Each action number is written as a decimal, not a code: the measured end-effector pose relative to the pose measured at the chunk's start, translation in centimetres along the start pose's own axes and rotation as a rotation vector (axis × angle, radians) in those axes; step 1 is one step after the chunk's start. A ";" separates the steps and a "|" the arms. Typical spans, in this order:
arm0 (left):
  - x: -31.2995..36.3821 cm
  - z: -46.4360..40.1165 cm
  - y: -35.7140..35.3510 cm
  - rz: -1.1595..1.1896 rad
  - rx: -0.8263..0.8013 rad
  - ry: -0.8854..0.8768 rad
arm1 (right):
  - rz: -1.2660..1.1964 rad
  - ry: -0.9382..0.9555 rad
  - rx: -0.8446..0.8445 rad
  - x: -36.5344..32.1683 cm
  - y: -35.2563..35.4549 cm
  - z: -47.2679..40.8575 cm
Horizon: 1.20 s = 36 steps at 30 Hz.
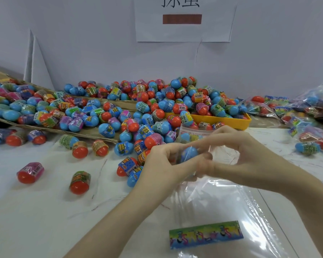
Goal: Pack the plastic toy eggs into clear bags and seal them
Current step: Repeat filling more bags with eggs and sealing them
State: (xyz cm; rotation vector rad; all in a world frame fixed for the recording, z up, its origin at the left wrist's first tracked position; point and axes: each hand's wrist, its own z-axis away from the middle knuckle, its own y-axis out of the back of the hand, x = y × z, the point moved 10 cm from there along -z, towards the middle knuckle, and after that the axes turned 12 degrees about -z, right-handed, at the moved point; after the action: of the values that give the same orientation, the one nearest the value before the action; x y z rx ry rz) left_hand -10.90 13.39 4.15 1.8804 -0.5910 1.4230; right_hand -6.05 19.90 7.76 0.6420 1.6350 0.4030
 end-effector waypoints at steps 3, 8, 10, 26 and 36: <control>-0.1 0.0 -0.5 0.015 -0.051 -0.010 | 0.034 -0.034 -0.091 0.7 -1.0 0.1; -1.0 0.0 -1.0 0.089 -0.087 0.061 | -0.036 0.087 -0.063 -0.6 -0.8 -0.1; -1.3 -0.1 -1.2 0.103 -0.126 0.099 | -0.095 0.127 -0.039 -1.0 -0.1 0.1; -2.7 -1.5 7.7 0.591 0.331 0.102 | 0.321 -0.032 0.307 5.6 0.4 -2.1; -4.2 -2.4 9.7 0.671 0.522 0.183 | 0.375 0.089 -0.023 4.6 -3.2 -2.1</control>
State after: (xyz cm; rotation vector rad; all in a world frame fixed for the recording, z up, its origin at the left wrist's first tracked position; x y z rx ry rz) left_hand -20.54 8.65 2.97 1.9908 -0.8715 2.3408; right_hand -9.08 20.42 2.57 0.9275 1.5908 0.7304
